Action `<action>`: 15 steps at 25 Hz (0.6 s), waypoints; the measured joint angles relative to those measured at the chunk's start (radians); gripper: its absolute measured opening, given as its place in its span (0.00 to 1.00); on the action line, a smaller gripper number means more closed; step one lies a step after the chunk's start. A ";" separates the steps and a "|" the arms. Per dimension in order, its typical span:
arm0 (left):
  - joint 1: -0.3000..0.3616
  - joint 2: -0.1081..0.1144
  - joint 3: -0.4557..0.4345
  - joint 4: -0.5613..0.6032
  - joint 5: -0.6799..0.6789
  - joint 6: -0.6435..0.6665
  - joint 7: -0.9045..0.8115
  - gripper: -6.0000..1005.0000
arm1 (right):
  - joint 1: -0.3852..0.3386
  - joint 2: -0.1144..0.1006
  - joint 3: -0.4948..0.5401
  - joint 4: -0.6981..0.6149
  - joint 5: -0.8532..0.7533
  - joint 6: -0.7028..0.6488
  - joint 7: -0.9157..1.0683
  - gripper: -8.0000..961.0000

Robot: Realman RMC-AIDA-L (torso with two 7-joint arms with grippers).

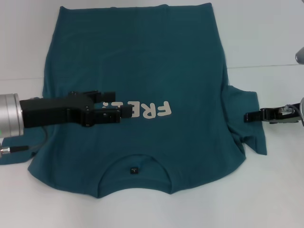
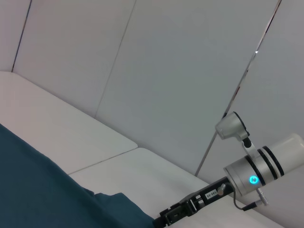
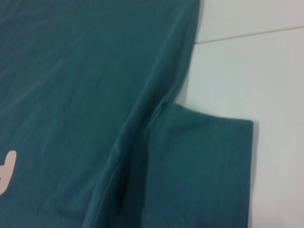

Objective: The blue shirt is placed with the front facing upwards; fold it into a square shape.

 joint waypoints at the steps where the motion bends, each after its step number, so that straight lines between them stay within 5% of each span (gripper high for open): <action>1: 0.000 0.000 0.000 0.000 0.000 0.000 0.000 0.87 | 0.000 0.000 -0.004 0.000 0.000 0.002 0.002 0.98; 11: 0.003 0.001 -0.005 0.004 0.000 0.003 0.001 0.87 | 0.002 0.003 -0.012 0.001 0.000 0.010 0.002 0.79; 15: 0.001 0.002 -0.006 0.004 0.000 0.003 0.003 0.87 | 0.008 0.003 -0.011 0.005 0.000 0.018 0.002 0.79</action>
